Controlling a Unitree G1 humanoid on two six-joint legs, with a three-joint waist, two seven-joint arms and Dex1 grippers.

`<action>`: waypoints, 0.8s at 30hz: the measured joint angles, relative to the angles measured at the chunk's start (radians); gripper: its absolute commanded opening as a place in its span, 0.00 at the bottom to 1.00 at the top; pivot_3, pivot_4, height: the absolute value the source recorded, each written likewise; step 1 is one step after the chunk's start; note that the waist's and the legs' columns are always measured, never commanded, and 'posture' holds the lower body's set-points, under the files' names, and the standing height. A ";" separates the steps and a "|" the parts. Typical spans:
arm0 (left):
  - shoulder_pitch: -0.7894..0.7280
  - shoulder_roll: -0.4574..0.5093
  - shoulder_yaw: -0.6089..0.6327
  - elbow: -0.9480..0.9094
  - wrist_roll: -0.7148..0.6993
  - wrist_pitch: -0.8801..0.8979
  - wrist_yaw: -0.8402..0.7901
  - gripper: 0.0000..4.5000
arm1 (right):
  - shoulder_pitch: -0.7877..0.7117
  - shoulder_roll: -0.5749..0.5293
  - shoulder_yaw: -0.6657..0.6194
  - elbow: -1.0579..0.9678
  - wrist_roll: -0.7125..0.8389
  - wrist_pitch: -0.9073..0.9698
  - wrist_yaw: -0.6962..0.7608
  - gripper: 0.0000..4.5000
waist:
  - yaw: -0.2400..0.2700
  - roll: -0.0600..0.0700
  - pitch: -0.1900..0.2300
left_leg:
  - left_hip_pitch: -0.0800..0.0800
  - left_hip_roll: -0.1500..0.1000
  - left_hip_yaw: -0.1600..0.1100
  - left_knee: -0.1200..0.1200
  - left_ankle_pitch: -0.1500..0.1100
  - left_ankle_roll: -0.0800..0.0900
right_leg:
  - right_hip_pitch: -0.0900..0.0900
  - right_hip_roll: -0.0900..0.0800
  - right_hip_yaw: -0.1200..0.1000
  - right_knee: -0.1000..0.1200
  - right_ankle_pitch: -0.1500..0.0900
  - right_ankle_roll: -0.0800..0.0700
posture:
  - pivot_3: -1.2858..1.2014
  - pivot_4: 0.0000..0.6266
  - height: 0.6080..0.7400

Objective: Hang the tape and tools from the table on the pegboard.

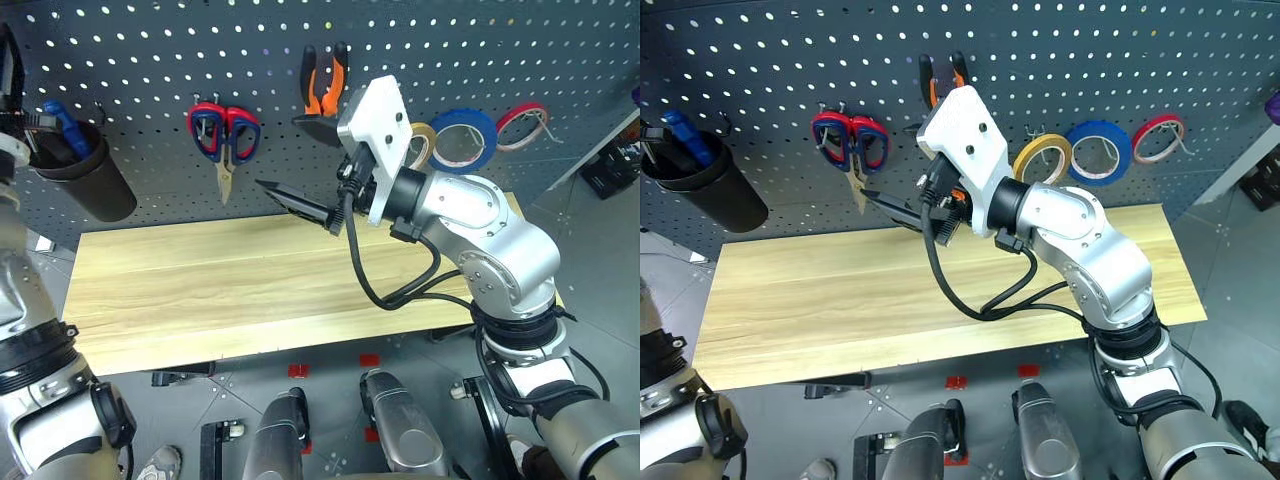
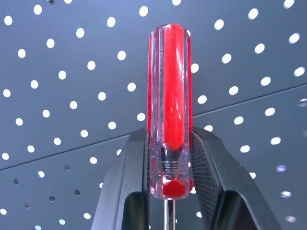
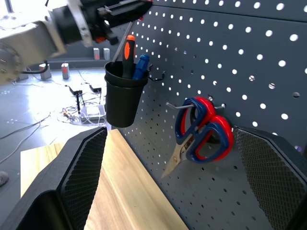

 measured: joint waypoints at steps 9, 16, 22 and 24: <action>0.096 -0.053 0.001 -0.006 0.005 -0.080 0.068 0.40 | 0.000 0.001 0.003 0.000 -0.005 -0.002 0.008 1.00 | -0.018 0.000 -0.011 | 0.000 0.000 0.001 -0.001 0.000 0.000 | -0.003 0.000 0.000 0.002 0.000 0.000 | 0.39 0.37 1.00; 0.178 -0.071 0.074 -0.098 -0.028 -0.033 0.135 0.89 | 0.002 -0.005 0.001 0.000 -0.004 -0.002 0.020 1.00 | -0.035 0.000 -0.022 | 0.000 0.000 0.001 -0.001 0.000 0.000 | -0.003 0.000 0.000 0.004 0.000 0.000 | 0.40 0.37 1.00; 0.168 -0.073 0.053 -0.214 -0.065 0.152 0.201 0.89 | 0.026 -0.003 -0.007 0.000 -0.004 -0.013 0.021 1.00 | -0.034 0.000 -0.035 | 0.000 -0.001 0.000 0.000 0.000 0.000 | -0.002 0.000 0.000 0.005 0.000 0.000 | 0.41 0.34 1.00; 0.159 -0.080 0.014 -0.276 -0.076 0.249 0.223 0.89 | 0.048 0.003 -0.018 0.001 -0.003 -0.014 0.013 1.00 | -0.031 0.000 -0.042 | 0.000 -0.001 0.000 0.000 0.000 0.000 | -0.002 0.000 0.000 0.006 0.000 0.000 | 0.42 0.33 1.00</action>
